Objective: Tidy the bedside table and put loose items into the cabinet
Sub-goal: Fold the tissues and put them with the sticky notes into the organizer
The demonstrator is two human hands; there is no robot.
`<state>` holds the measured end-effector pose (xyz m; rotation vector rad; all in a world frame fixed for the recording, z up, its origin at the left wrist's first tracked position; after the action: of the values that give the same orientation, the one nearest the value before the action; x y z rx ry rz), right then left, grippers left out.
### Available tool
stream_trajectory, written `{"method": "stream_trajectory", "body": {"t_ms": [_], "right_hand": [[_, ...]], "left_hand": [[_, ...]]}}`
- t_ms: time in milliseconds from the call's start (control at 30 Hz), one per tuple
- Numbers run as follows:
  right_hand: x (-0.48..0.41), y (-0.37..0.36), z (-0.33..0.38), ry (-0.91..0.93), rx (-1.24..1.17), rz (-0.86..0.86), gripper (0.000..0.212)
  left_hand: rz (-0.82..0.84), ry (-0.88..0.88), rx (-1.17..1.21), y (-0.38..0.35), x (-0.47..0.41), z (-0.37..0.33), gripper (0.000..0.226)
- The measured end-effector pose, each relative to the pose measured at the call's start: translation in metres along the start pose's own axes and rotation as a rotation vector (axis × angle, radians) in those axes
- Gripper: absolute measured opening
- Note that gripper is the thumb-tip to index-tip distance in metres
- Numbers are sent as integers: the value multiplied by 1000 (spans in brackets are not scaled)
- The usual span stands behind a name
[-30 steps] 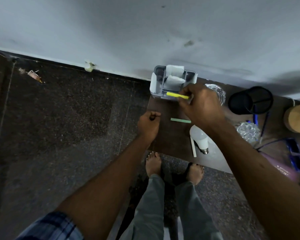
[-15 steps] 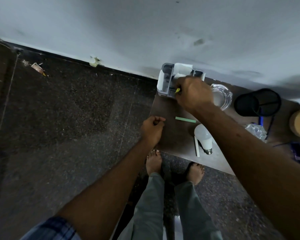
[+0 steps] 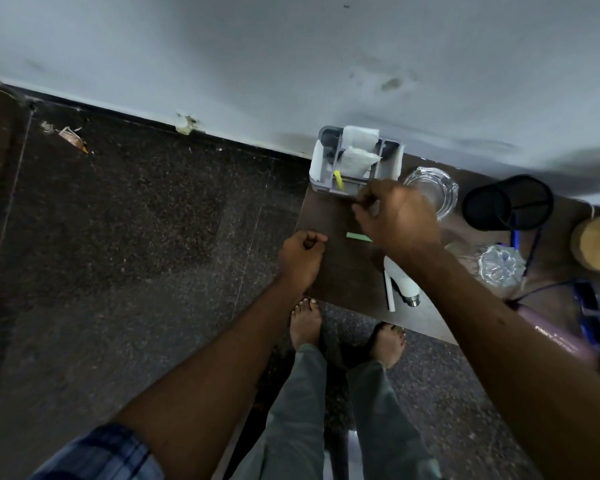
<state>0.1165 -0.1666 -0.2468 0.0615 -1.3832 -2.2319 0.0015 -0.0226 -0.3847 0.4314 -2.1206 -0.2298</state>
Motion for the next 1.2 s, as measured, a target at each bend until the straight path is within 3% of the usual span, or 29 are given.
{"method": "stream_trajectory", "body": {"t_ms": [167, 333, 800, 900, 1067, 1200], "right_hand": [[17, -26, -21, -40, 208, 247, 26], [14, -44, -32, -82, 235, 327, 26], [11, -55, -30, -43, 220, 259, 26], [14, -46, -23, -72, -61, 207, 18], [23, -34, -11, -429, -997, 78, 18], [24, -25, -10, -516, -1139, 93, 15]], "left_hand": [[-4, -4, 0, -1, 0, -1, 23], [-18, -28, -13, 0, 3, -2, 23], [18, 23, 50, 0, 5, -13, 18], [36, 31, 27, -1, 5, -16, 16], [33, 60, 5, -1, 5, -17, 17], [16, 55, 22, -3, 5, -15, 21]]}}
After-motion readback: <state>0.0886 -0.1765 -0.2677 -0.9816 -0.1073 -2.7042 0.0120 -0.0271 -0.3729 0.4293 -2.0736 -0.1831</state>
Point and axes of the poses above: each hand's wrist, its own x-axis away from the middle knuckle, its own y-axis out of the back of the hand, z = x × y, the point moved 3 cm from there along -x, towards the middle knuckle, and after that the axes turned 4 degrees about y, right-handed, at the moved point
